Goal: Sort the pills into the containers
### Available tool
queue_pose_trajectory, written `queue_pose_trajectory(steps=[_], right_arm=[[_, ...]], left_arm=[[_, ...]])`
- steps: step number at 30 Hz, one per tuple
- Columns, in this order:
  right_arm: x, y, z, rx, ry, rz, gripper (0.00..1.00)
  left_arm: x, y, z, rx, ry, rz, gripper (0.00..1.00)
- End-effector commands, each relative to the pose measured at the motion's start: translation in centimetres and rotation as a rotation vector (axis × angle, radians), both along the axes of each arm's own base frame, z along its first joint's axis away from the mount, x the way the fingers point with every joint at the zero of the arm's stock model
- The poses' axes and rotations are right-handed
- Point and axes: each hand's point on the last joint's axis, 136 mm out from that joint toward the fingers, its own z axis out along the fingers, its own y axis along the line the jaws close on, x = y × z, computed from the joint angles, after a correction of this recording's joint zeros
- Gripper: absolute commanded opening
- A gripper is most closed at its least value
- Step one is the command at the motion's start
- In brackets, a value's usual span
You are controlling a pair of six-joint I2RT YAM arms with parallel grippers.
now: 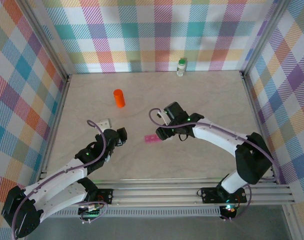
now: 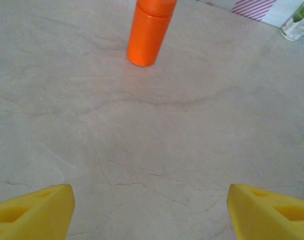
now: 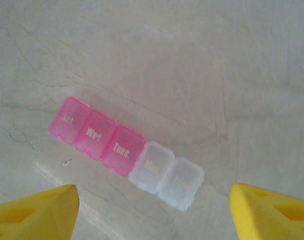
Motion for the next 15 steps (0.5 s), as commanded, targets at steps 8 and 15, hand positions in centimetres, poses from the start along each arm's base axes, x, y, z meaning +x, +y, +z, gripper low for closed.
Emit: queue_pose_trajectory(steps=[8, 15], right_arm=[[0.4, -1.1, -4.0, 0.025, 0.123, -0.202, 0.78], [0.8, -0.6, -5.9, 0.065, 0.18, -0.188, 0.76]], left_arm=[[0.5, -1.0, -0.6, -0.049, 0.018, -0.02, 0.78], [0.3, -1.1, -1.0, -0.065, 0.032, -0.017, 0.77]])
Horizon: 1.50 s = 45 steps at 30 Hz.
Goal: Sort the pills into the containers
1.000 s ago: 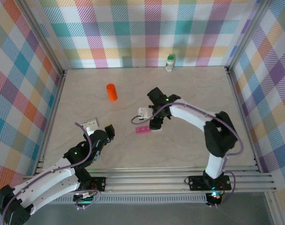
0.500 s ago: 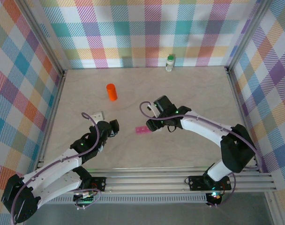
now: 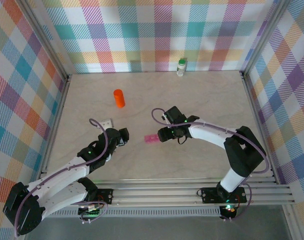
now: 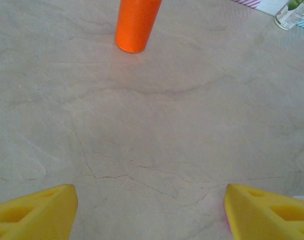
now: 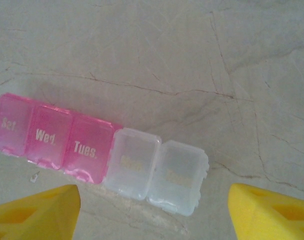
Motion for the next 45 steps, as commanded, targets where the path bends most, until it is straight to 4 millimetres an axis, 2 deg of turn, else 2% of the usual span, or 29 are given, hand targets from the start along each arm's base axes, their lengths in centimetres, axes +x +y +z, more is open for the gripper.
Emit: queue_pose_trajectory(steps=[1, 11, 17, 20, 25, 27, 31, 35, 40, 45], right_arm=[[0.2, 0.6, -0.9, 0.053, 0.031, -0.001, 0.75], [0.7, 0.7, -3.1, 0.049, 0.085, 0.014, 0.63], [2.1, -0.4, -3.9, -0.013, 0.059, 0.025, 0.61], [3.2, -1.0, -3.6, 0.005, 0.048, 0.02, 0.59], [4.2, -0.7, -2.2, 0.047, 0.038, 0.056, 0.6], [4.6, -0.8, -1.8, 0.063, 0.031, 0.057, 0.61], [4.9, -0.6, -1.1, 0.143, 0.057, 0.046, 0.57], [4.9, -0.6, 0.1, 0.187, 0.012, 0.02, 0.57], [4.9, -1.7, 1.4, 0.184, -0.051, -0.026, 0.58], [4.7, -2.1, 1.7, 0.205, -0.077, -0.064, 0.58]], left_arm=[[0.0, -0.1, 0.0, -0.023, -0.001, 0.001, 0.77], [0.5, -1.7, -0.5, 0.062, 0.025, -0.115, 0.73], [1.5, -3.3, -0.5, 0.128, 0.041, -0.196, 0.74], [2.0, -4.3, -0.5, 0.146, 0.036, -0.246, 0.74], [2.0, -6.8, -0.1, 0.158, 0.02, -0.392, 0.69], [2.0, -7.0, 0.2, 0.169, 0.006, -0.409, 0.68], [1.8, -6.7, 2.4, 0.193, -0.072, -0.427, 0.7], [1.4, -6.9, 4.4, 0.176, -0.195, -0.463, 0.75], [1.8, -7.6, 4.0, 0.257, -0.156, -0.519, 0.75], [1.5, -10.2, 3.0, 0.376, -0.123, -0.725, 0.76]])
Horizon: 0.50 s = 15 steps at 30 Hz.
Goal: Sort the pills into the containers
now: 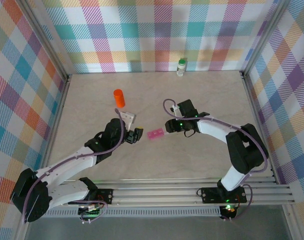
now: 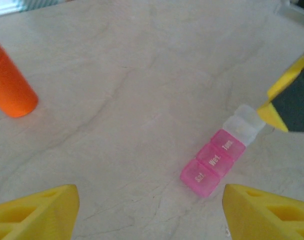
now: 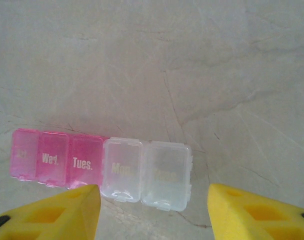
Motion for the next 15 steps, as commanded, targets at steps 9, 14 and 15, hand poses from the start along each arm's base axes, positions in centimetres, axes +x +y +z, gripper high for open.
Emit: queue_pose_trajectory(steps=[9, 14, 15], right_arm=[[0.0, 1.3, -0.6, 0.103, 0.041, -0.017, 0.54], [0.1, 0.8, -1.2, 0.134, 0.099, -0.035, 0.53], [0.1, 0.9, -1.3, 0.139, 0.105, -0.031, 0.52]], left_arm=[[-1.9, -4.4, -2.5, 0.254, 0.043, -0.445, 0.77], [-0.6, -5.2, -5.0, 0.334, 0.093, -0.476, 0.77], [-0.5, -5.4, -5.3, 0.339, 0.099, -0.487, 0.77]])
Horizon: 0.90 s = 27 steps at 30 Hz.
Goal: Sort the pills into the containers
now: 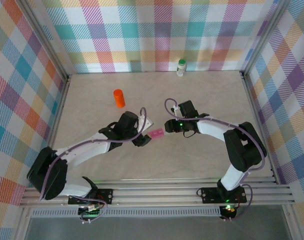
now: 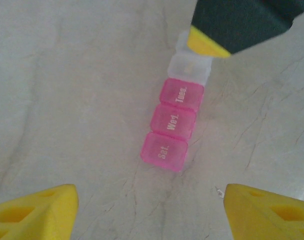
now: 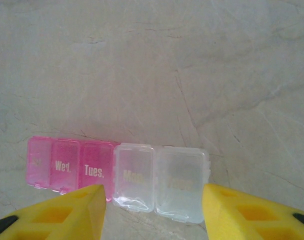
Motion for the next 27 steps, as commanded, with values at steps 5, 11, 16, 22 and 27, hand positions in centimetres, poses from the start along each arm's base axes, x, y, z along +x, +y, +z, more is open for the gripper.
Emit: queue_pose_trajectory(steps=[5, 11, 16, 22, 27], right_arm=[[-0.1, 0.5, -0.7, 0.042, 0.064, 0.022, 0.5], [0.0, 0.6, -1.6, 0.031, 0.086, 0.023, 0.49], [0.0, 0.8, -1.6, 0.039, 0.089, 0.032, 0.5], [0.0, 0.9, -1.0, 0.043, 0.063, 0.048, 0.56], [0.1, 1.0, -1.3, 0.041, 0.079, 0.048, 0.57]], left_arm=[[-0.8, -1.3, -2.2, 0.086, 0.071, -0.145, 0.77], [-0.3, -1.2, -3.8, 0.148, 0.094, -0.187, 0.78], [0.5, -1.5, -5.1, 0.172, 0.145, -0.208, 0.8], [1.8, -2.2, -5.9, 0.182, 0.152, -0.218, 0.8], [2.8, -2.5, -6.0, 0.178, 0.164, -0.216, 0.78]])
